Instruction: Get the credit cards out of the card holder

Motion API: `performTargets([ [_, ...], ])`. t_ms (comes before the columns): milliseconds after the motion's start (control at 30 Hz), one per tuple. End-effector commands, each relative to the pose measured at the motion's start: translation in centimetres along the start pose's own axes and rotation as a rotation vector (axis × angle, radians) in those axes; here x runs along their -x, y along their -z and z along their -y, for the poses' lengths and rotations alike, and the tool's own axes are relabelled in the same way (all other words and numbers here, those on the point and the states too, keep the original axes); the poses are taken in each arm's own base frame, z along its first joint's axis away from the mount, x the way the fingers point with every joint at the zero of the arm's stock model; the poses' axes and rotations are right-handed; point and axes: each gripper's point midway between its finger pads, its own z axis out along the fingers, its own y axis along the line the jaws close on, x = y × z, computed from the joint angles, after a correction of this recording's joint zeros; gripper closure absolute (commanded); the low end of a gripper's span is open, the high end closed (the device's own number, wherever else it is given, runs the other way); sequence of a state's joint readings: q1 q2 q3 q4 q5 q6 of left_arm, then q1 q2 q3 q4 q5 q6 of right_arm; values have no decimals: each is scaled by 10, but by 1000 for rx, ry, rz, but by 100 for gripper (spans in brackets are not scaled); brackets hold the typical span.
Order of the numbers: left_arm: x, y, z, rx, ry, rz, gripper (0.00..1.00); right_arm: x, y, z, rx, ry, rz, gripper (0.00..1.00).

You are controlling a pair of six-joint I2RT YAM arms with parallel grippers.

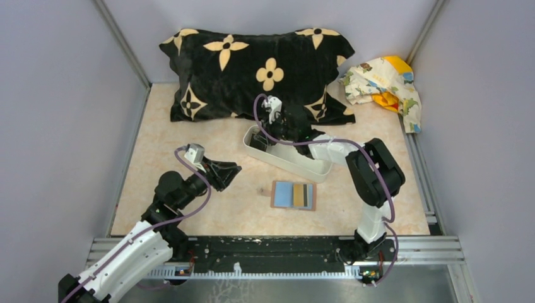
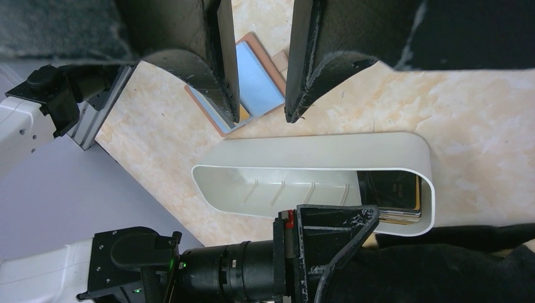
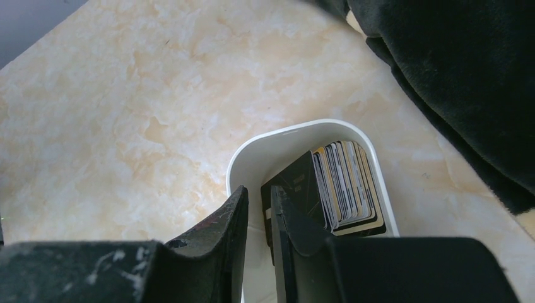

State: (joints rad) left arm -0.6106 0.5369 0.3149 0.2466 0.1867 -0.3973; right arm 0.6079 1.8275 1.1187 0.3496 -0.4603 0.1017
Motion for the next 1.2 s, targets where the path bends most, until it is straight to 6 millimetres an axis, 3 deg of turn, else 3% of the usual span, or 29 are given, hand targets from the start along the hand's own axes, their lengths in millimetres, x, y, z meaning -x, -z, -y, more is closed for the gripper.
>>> performTargets([
  [0,4,1,5,-27,-13,24,61,35,14,-9,-14,70,81,79],
  [167,3,-1,5,-29,8,21,57,43,32,-12,-52,85,107,79],
  [267,0,-4,11,-65,37,13,52,58,60,-17,-101,104,162,79],
  [433,-16,-13,25,-141,123,-76,62,51,112,-27,-179,76,202,79],
  [567,-29,-16,36,-196,195,-116,62,25,156,-39,-226,-18,209,76],
  [700,-50,-20,52,-234,221,-173,60,-14,192,-43,-300,-121,176,73],
  [800,-73,-27,66,-252,228,-237,59,-42,215,-47,-328,-175,166,84],
  [900,-93,-33,80,-283,246,-286,58,-69,223,-58,-290,-216,138,100],
  [1033,-107,-42,87,-312,295,-313,57,-98,234,-57,-322,-267,107,100],
  [1167,-116,-54,82,-281,296,-335,53,-106,234,-52,-355,-316,117,100],
])
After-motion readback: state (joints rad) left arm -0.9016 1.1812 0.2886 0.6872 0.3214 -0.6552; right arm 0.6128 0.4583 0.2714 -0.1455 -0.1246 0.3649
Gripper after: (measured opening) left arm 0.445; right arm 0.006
